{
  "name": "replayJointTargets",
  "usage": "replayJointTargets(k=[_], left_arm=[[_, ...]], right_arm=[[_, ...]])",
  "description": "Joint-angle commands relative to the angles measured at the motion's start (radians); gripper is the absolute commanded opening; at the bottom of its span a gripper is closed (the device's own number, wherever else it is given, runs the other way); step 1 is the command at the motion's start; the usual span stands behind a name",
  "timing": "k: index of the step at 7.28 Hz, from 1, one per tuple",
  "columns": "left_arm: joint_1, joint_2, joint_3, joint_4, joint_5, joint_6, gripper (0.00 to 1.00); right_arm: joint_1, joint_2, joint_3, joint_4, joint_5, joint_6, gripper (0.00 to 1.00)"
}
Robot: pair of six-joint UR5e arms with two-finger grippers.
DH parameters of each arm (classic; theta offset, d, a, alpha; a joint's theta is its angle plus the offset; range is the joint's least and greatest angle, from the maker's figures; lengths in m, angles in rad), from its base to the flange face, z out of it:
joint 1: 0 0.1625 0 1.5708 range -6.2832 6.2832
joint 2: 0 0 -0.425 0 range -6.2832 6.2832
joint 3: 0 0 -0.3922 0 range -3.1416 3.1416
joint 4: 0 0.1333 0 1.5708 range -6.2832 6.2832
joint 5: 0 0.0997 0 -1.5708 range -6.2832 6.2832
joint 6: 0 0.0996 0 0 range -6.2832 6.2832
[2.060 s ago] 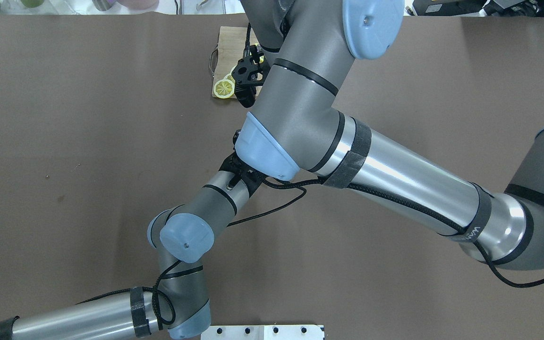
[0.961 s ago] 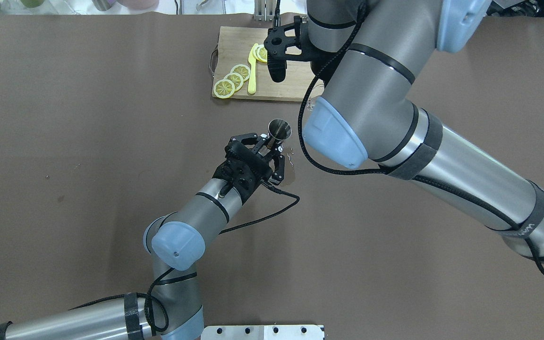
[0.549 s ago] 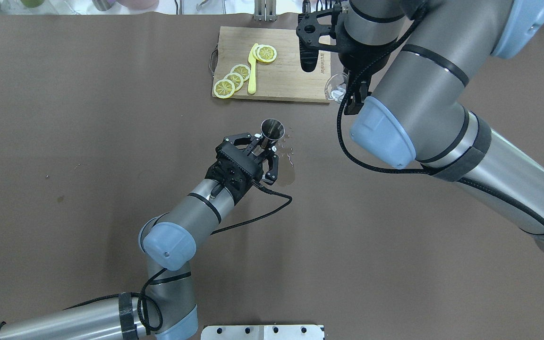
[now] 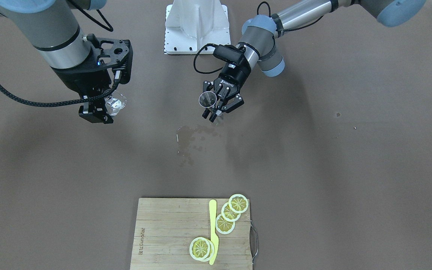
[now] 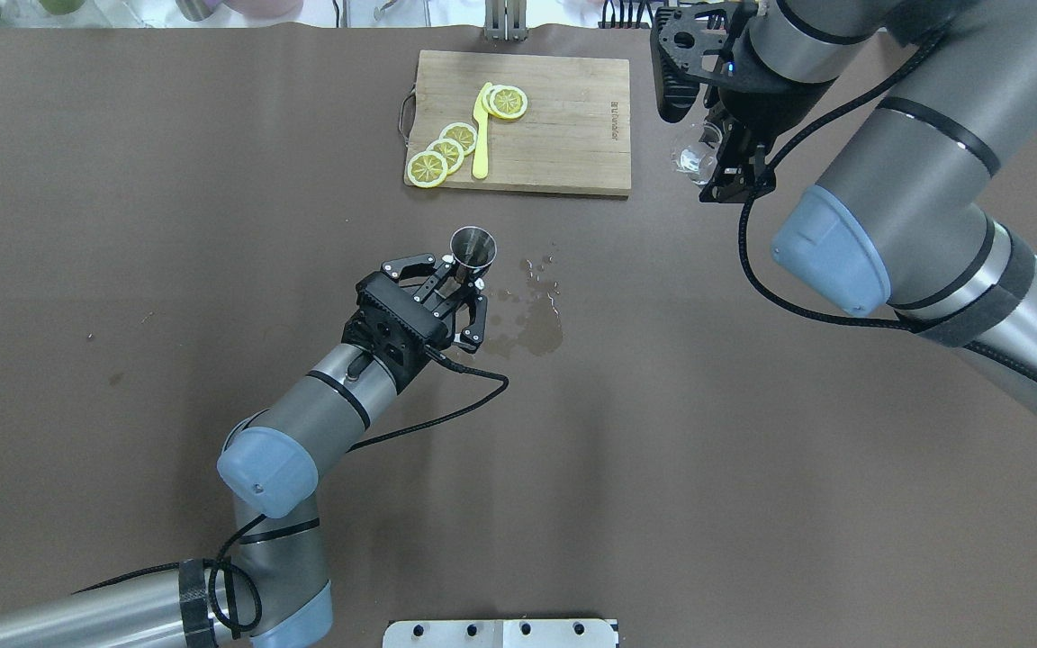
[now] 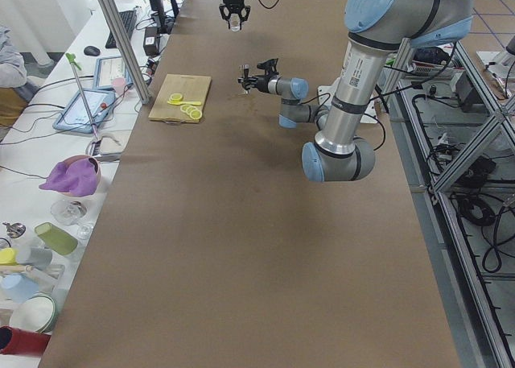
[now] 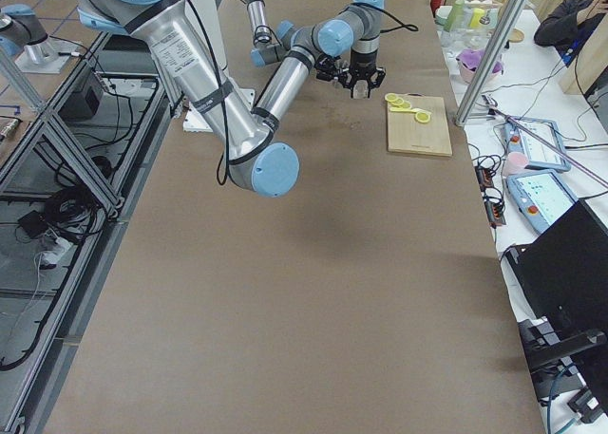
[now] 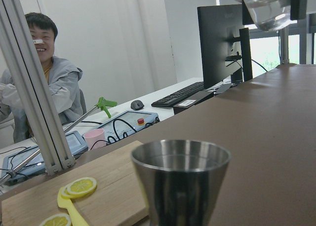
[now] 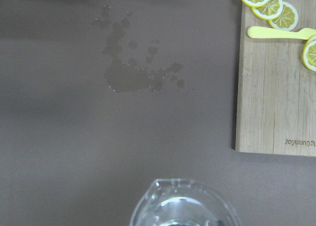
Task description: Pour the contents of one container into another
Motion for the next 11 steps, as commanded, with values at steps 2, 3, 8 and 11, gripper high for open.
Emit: replayJointTargets(k=[2, 3, 8, 11], left_arm=[[-0.059, 0.174, -0.102, -0.006, 0.003, 0.001, 0.00], [-0.061, 0.230, -0.147, -0.008, 0.003, 0.000, 0.00], [-0.061, 0.572, -0.218, -0.037, 0.111, -0.157, 0.00], [-0.026, 0.617, -0.170, -0.075, 0.235, -0.212, 0.00]], right_arm=[[0.010, -0.126, -0.004, 0.219, 0.026, 0.082, 0.00], [0.013, -0.161, -0.004, 0.285, 0.040, 0.101, 0.00], [0.041, -0.373, -0.037, 0.744, 0.064, 0.295, 0.00], [0.043, -0.451, -0.153, 1.075, 0.067, 0.459, 0.00]])
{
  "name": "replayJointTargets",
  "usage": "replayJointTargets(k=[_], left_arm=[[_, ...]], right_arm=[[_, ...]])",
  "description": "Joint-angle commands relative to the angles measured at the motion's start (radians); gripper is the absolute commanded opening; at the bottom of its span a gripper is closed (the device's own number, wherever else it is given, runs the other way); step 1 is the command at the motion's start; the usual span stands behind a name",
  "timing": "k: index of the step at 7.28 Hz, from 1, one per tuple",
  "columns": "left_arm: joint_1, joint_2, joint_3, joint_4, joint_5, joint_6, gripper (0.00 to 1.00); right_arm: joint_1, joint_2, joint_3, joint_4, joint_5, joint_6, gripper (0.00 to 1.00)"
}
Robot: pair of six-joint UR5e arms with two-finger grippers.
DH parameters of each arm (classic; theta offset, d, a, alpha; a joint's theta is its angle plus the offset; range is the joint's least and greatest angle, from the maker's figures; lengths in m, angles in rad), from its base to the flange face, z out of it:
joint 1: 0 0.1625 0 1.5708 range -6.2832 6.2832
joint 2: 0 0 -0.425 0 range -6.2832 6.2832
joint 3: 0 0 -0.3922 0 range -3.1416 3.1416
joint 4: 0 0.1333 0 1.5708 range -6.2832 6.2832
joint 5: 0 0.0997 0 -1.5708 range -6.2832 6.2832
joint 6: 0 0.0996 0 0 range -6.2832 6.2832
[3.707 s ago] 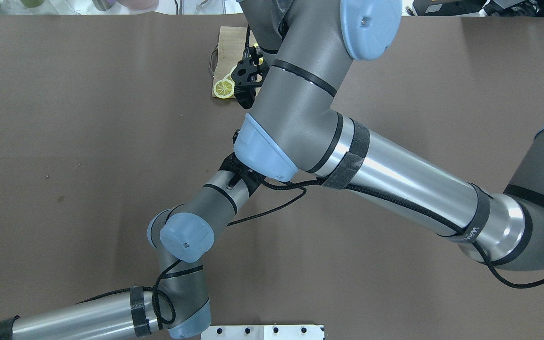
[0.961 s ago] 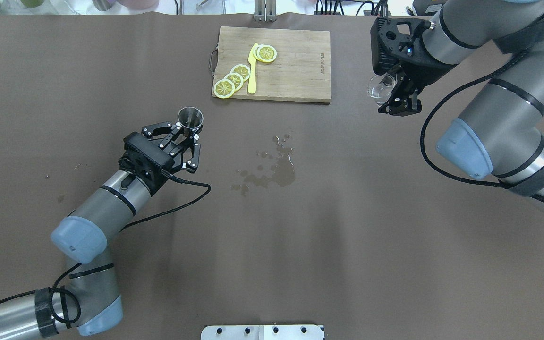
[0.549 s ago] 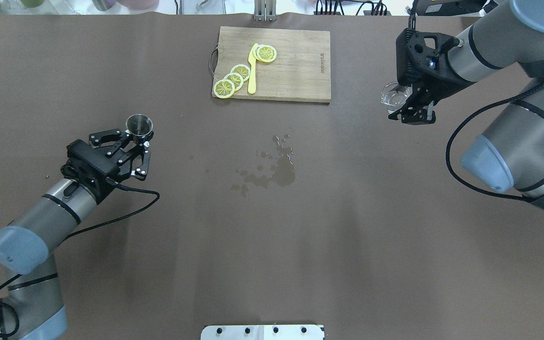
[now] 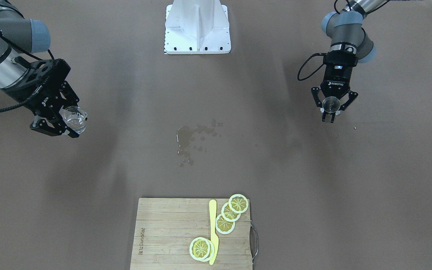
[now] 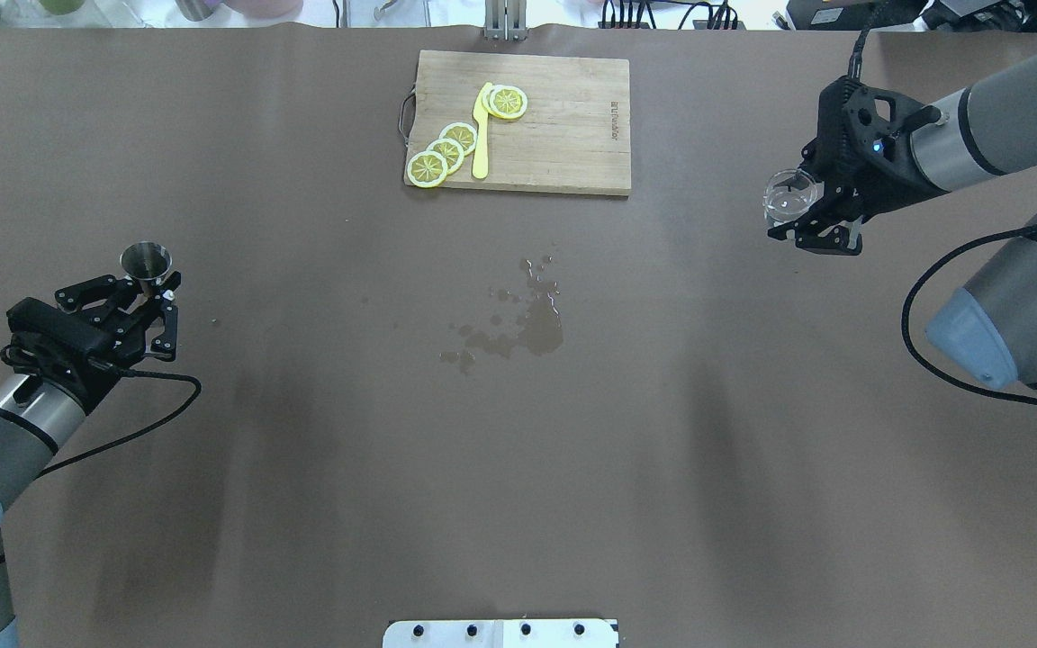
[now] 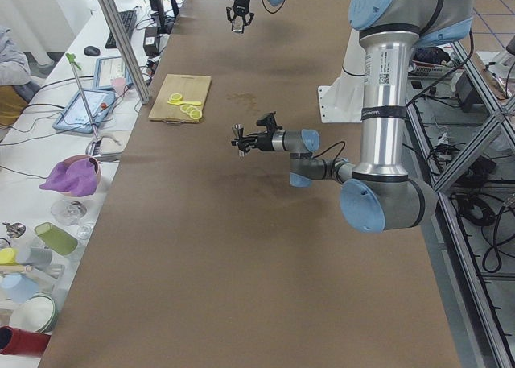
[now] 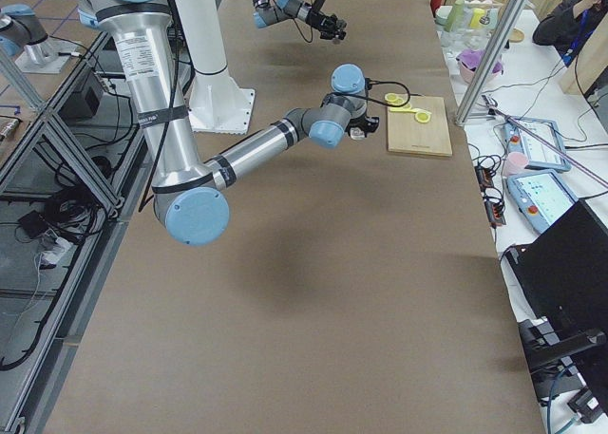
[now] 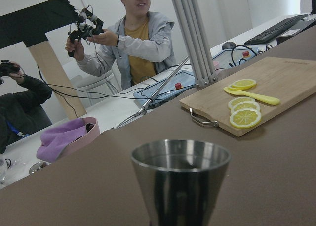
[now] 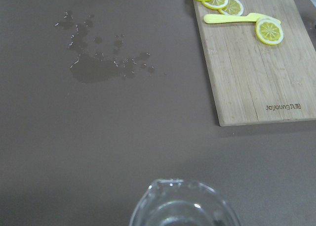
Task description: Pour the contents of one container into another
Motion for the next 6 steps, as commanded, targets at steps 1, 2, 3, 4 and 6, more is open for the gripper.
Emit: replayJointTargets(k=[1, 2, 3, 4, 6], left_arm=[[0.054, 0.014, 0.023, 0.004, 0.123, -0.061, 0.00], [0.056, 0.017, 0.026, 0.070, 0.169, -0.066, 0.00], [0.056, 0.018, 0.023, 0.123, 0.189, -0.066, 0.00], [0.056, 0.024, 0.014, 0.199, 0.206, -0.075, 0.00], [0.056, 0.029, 0.011, 0.279, 0.237, -0.365, 0.00]], right_arm=[[0.001, -0.042, -0.156, 0.327, 0.000, 0.151, 0.00], [-0.001, -0.044, -0.209, 0.409, 0.000, 0.213, 0.00], [-0.001, -0.044, -0.246, 0.454, -0.002, 0.242, 0.00], [-0.002, -0.044, -0.266, 0.471, 0.001, 0.244, 0.00], [-0.024, -0.054, -0.312, 0.558, 0.024, 0.247, 0.00]])
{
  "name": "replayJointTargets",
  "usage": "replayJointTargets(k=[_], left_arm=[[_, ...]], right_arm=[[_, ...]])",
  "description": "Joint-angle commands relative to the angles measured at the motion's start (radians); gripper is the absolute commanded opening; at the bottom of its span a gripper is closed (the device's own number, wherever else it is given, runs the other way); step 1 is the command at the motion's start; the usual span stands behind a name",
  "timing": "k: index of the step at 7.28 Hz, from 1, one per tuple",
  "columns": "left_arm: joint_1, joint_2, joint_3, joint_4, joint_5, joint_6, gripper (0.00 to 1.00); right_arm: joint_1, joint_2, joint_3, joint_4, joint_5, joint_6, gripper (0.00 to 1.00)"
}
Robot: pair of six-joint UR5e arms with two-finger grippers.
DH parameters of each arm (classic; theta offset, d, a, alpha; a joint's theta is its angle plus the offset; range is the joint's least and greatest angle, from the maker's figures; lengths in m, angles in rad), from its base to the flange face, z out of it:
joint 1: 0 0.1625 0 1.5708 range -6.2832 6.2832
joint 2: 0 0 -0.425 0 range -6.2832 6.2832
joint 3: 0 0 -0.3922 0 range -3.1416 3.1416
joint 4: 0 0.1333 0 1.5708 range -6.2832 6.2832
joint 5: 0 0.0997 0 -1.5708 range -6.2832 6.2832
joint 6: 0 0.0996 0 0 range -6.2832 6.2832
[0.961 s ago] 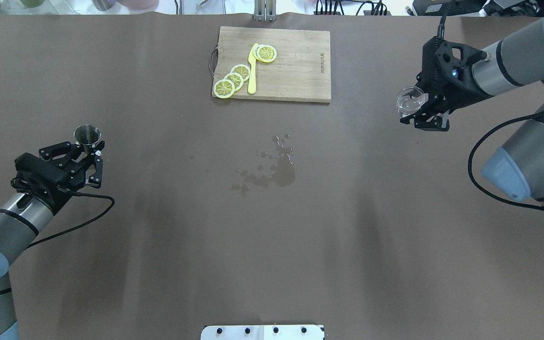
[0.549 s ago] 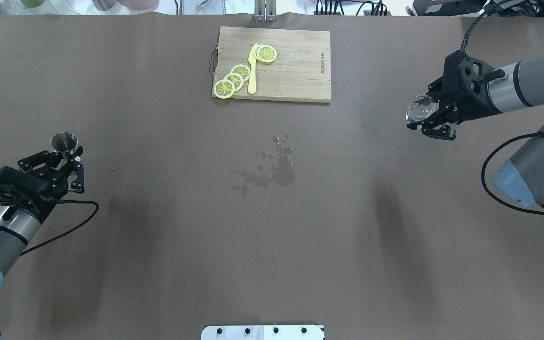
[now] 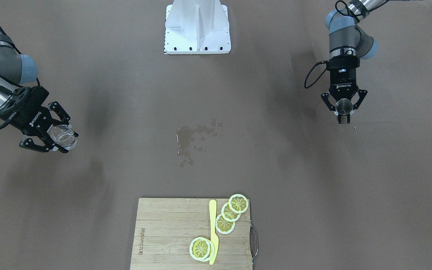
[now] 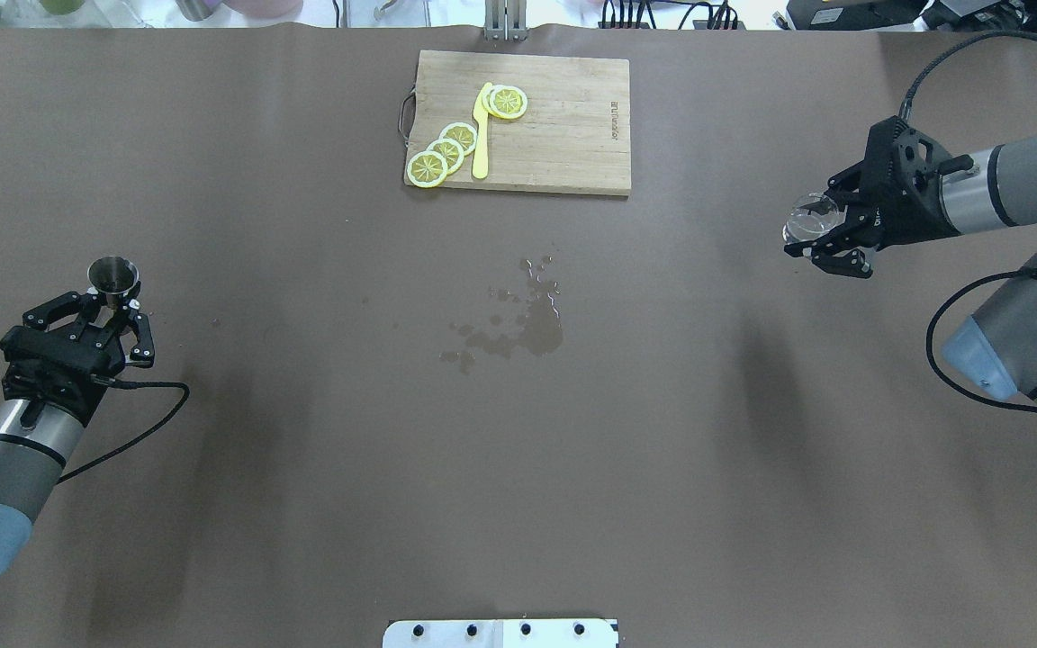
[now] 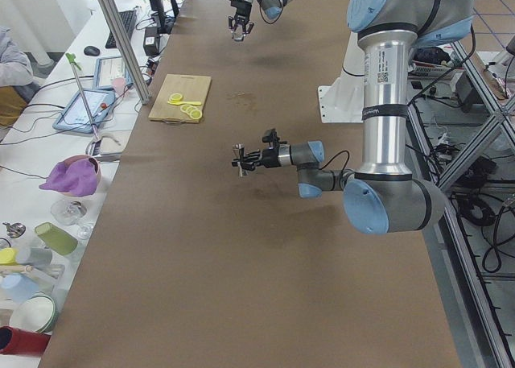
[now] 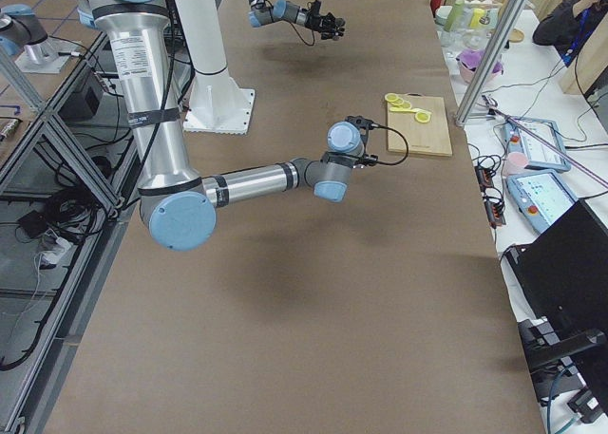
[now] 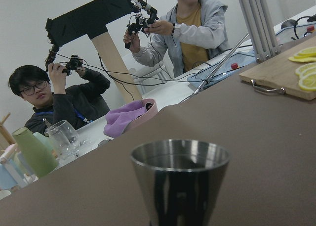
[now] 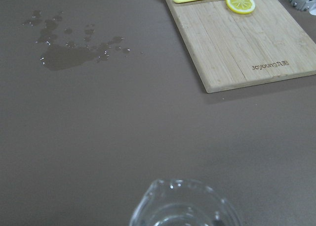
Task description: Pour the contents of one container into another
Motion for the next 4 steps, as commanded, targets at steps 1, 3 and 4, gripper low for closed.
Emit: replayJointTargets(k=[1, 3, 4], left_arm=[[0.000, 0.006, -0.002, 0.065, 0.016, -0.190, 0.00], [0.001, 0.006, 0.006, 0.067, 0.016, -0.302, 0.00], [0.003, 0.004, 0.004, 0.067, 0.016, -0.310, 0.00]], right_arm=[[-0.031, -0.016, -0.074, 0.145, 0.010, 0.007, 0.00], [-0.048, -0.020, -0.168, 0.288, 0.004, 0.025, 0.00], [-0.055, -0.018, -0.205, 0.331, 0.002, 0.040, 0.00]])
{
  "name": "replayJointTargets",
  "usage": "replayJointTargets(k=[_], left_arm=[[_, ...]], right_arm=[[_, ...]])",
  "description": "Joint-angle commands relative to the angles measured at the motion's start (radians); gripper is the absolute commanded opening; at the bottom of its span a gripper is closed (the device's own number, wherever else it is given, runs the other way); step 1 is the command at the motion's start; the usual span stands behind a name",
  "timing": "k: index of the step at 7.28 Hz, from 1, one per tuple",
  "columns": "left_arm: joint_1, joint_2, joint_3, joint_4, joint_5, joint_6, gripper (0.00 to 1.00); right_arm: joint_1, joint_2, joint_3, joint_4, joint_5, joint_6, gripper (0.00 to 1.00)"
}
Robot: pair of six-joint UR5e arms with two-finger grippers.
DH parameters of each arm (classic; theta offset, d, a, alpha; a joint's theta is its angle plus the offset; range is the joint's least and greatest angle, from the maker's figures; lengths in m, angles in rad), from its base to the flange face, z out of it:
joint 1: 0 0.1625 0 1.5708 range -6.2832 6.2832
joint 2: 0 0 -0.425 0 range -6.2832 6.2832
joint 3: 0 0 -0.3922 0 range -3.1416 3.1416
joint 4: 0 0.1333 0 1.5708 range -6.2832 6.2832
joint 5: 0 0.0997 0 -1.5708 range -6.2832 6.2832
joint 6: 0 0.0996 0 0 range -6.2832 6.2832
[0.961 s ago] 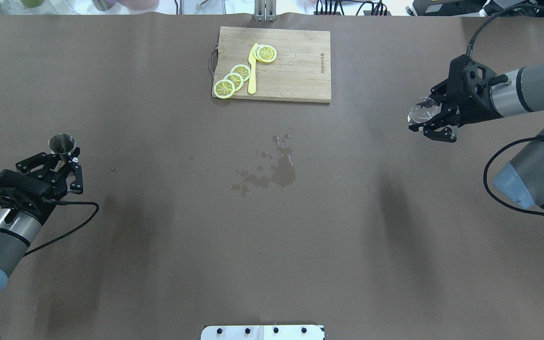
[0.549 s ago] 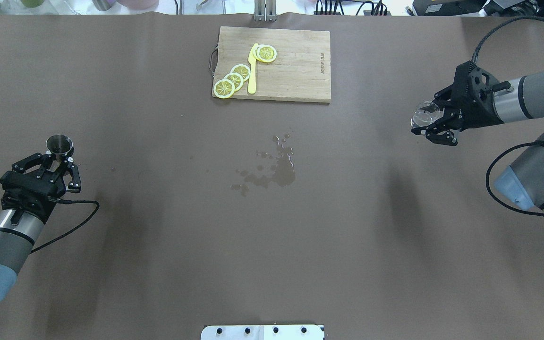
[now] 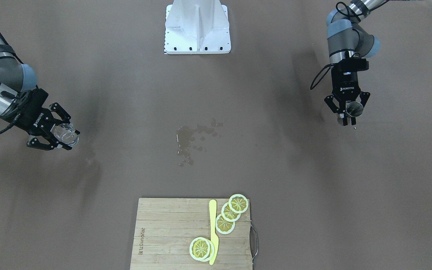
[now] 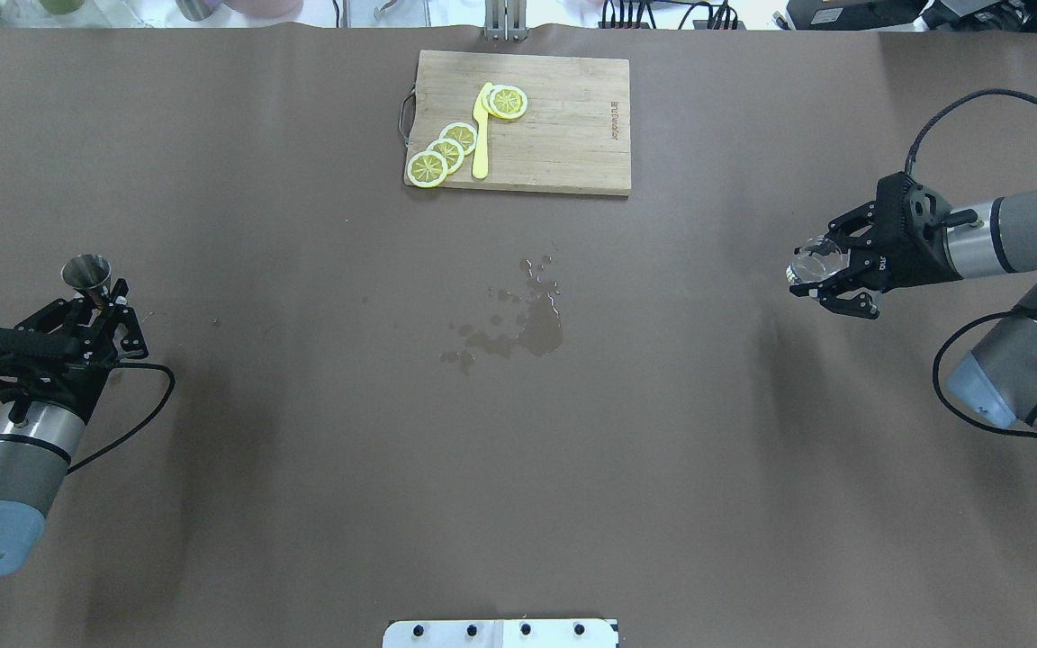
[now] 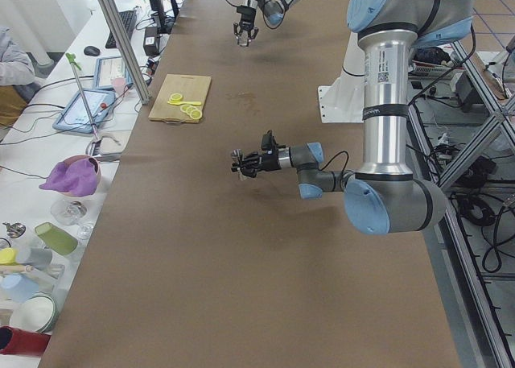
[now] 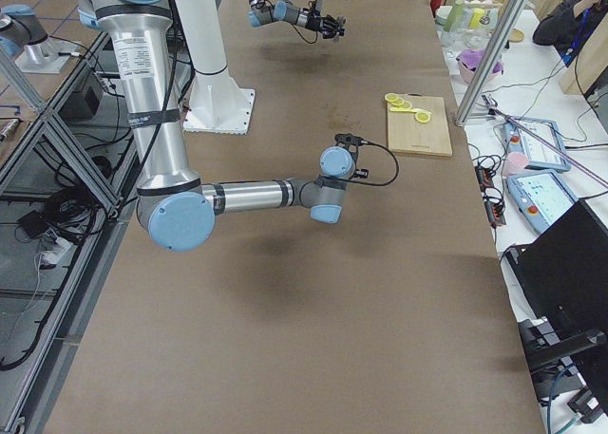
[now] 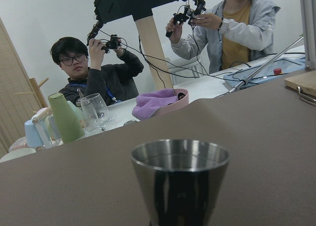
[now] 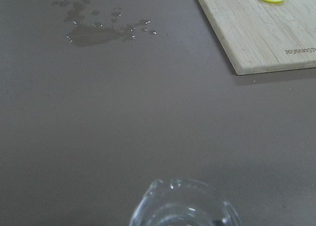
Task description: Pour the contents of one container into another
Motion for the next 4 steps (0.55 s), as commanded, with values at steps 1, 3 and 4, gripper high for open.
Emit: replayJointTargets(k=[1, 3, 4], left_arm=[[0.001, -0.003, -0.004, 0.003, 0.000, -0.112, 0.00], [0.003, -0.013, -0.003, 0.122, 0.004, -0.134, 0.00], [0.003, -0.015, -0.003, 0.152, 0.027, -0.137, 0.00]], right_arm=[[-0.022, 0.011, -0.100, 0.124, -0.006, 0.020, 0.00], [-0.035, 0.019, -0.144, 0.182, -0.007, 0.020, 0.00], [-0.038, 0.022, -0.153, 0.188, -0.006, 0.020, 0.00]])
